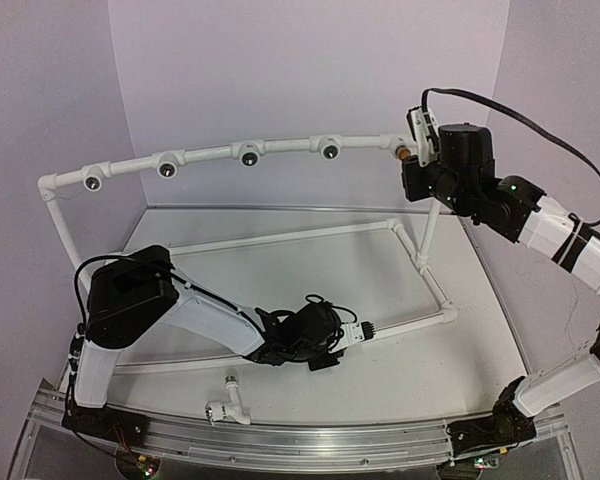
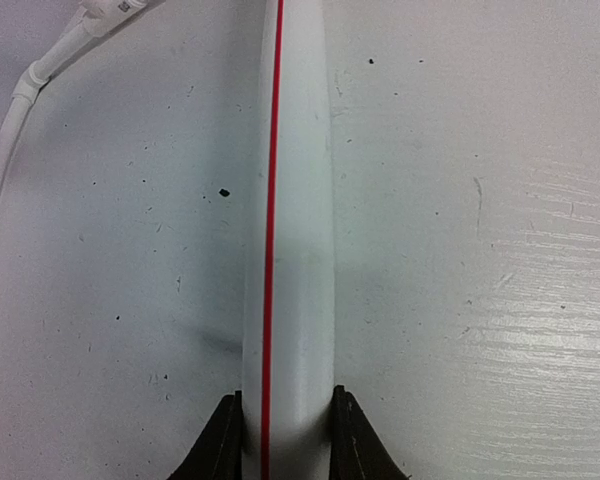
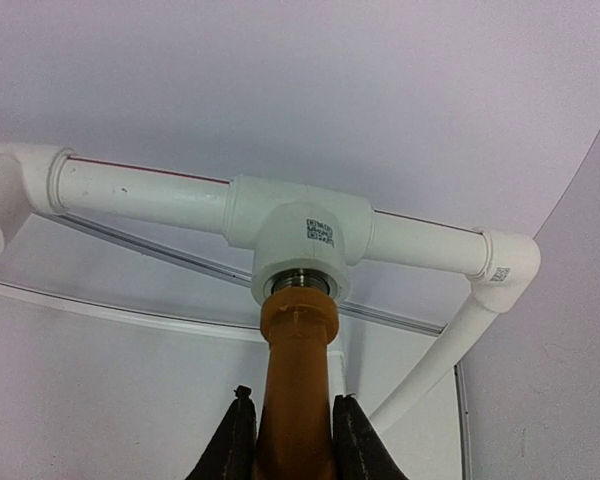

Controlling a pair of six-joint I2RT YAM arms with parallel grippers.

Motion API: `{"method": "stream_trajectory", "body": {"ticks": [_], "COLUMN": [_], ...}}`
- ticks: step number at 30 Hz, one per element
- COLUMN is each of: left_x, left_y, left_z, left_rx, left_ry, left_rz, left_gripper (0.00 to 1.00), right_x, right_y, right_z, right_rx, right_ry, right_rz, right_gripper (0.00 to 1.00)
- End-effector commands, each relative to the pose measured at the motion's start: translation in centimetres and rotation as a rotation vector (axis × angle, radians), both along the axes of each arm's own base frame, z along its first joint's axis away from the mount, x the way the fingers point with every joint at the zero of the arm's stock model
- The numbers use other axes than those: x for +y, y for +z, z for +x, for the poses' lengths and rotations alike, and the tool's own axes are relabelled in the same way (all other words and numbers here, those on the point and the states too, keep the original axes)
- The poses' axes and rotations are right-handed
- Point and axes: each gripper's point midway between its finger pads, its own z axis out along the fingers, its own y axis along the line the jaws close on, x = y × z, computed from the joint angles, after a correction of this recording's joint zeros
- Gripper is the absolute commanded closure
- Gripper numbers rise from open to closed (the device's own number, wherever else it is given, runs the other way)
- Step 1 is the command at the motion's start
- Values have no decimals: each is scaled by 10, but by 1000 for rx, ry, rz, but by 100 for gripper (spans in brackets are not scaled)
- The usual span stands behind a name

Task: Install the water faucets
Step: Screw the water faucet onto the adaptor.

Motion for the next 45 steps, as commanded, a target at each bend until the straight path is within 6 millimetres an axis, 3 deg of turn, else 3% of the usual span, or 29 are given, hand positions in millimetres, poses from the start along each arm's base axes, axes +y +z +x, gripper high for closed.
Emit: {"method": "stream_trajectory", "body": {"ticks": [1, 9, 28, 37, 45], "left_x": [59, 59, 59, 59, 58], "left_y": [-101, -101, -102, -103, -104], "left_z": [-108, -109, -109, -109, -106], "left_rx": [242, 243, 243, 241, 233], "left_ry": [-215, -216, -215, -214, -200], "left_rz": [371, 370, 374, 377, 381], "left_gripper": [100, 100, 100, 100, 100], "right_x": [27, 16, 5, 1, -7], "right_y": [17, 6, 13, 28, 38], "right_z": [19, 25, 31, 30, 16], "right_rx": [-40, 4, 64, 38, 37], "right_ry": [82, 41, 43, 52, 61], "right_rz": [184, 304, 559, 549, 500], "right_gripper": [100, 100, 100, 100, 100]}}
